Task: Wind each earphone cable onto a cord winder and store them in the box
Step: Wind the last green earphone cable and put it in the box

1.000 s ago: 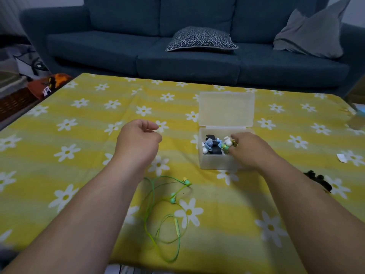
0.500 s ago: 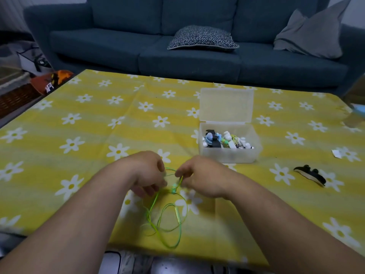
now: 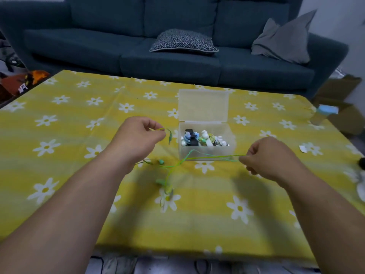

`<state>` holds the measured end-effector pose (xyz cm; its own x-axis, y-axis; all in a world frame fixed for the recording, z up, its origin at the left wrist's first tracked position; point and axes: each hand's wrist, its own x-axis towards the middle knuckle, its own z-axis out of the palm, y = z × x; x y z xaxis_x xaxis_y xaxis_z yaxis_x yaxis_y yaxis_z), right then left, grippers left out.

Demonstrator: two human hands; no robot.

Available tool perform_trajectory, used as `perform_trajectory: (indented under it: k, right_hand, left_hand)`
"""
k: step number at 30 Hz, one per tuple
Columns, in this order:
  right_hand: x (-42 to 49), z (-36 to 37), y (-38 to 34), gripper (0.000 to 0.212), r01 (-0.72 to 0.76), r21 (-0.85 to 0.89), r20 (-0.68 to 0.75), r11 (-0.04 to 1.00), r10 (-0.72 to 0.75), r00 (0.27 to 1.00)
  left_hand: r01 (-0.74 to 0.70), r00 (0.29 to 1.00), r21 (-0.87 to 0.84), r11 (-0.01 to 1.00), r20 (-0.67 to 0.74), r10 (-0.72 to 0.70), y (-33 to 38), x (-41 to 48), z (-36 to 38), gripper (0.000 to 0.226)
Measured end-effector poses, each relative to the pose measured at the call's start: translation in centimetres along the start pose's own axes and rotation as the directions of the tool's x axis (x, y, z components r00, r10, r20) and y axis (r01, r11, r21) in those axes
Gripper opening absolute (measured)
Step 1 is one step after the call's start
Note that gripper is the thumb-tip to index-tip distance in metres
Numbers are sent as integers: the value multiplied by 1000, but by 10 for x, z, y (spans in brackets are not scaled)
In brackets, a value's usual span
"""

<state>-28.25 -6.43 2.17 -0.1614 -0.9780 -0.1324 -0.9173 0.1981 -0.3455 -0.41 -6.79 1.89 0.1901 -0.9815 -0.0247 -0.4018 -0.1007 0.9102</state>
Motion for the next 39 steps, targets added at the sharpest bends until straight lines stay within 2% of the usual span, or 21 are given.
perform_trajectory:
  k: [3, 6, 9, 11, 12, 14, 18, 19, 21, 23, 24, 27, 28, 30, 33, 35, 37, 39]
  right_hand:
    - [3, -9, 33, 32, -94, -25, 35, 995, 95, 995]
    - [0, -16, 53, 30, -122, -129, 178, 984, 144, 973]
    - [-11, -23, 61, 27, -60, -331, 302, 942, 166, 939]
    - [-16, -27, 60, 18, 24, -376, 351, 926, 118, 929]
    - [-18, -29, 59, 7, 64, -350, 369, 934, 75, 926]
    - [-24, -32, 52, 29, 83, -252, 357, 964, 13, 934]
    - [-33, -17, 20, 35, 188, 8, 138, 982, -187, 973]
    - [-35, -11, 11, 40, 241, 121, 101, 963, -254, 962]
    - [-37, -3, -3, 56, 338, 277, 113, 900, -380, 918]
    - [-36, 7, -10, 63, 418, 247, 166, 874, -464, 870]
    - [-34, 12, -11, 57, 447, 205, 176, 871, -482, 858]
    - [-29, 22, -14, 15, 445, 154, 165, 882, -467, 869]
    - [-28, 22, -14, 7, 432, 165, 146, 886, -456, 878]
    - [-25, 20, -14, 14, 424, 180, 120, 888, -448, 886]
    - [-29, 17, -11, 34, 444, 154, 204, 883, -468, 860]
    - [-33, 21, -14, 43, 472, 155, 247, 868, -497, 832]
    - [-37, 28, -20, 48, 489, 161, 232, 857, -515, 826]
    - [-37, 35, -24, 52, 513, 87, 215, 854, -519, 828]
  left_hand:
    - [-1, 991, 3, 1000, -130, 2, -1, 3, 9, 22]
    - [64, 975, -193, 979, -197, -102, 4, 7, 17, 36]
    - [95, 966, -448, 889, -175, -191, 18, 5, 28, 36]
    - [114, 978, -571, 813, -78, -193, 28, 0, 35, 35]
    - [127, 985, -610, 782, -17, -174, 32, -3, 38, 35]
    - [162, 987, -646, 746, 95, -132, 38, -8, 46, 36]
    - [228, 965, -669, 707, 254, -70, 47, -17, 61, 34]
    - [247, 956, -679, 691, 289, -58, 49, -19, 64, 34]
    - [284, 938, -703, 653, 345, -37, 53, -22, 67, 34]
    - [313, 926, -729, 609, 377, -23, 56, -23, 67, 34]
    - [325, 922, -745, 583, 386, -20, 57, -23, 66, 35]
    - [354, 919, -784, 510, 391, -37, 55, -18, 62, 36]
    - [366, 919, -795, 483, 390, -55, 53, -16, 60, 36]
    - [386, 920, -824, 416, 379, -103, 50, -12, 54, 36]
    - [398, 917, -857, 328, 358, -177, 46, -8, 47, 37]
    - [406, 910, -864, 298, 355, -213, 44, -7, 46, 38]
    - [419, 902, -865, 276, 361, -237, 44, -8, 45, 39]
    - [426, 897, -867, 260, 366, -249, 45, -10, 44, 39]
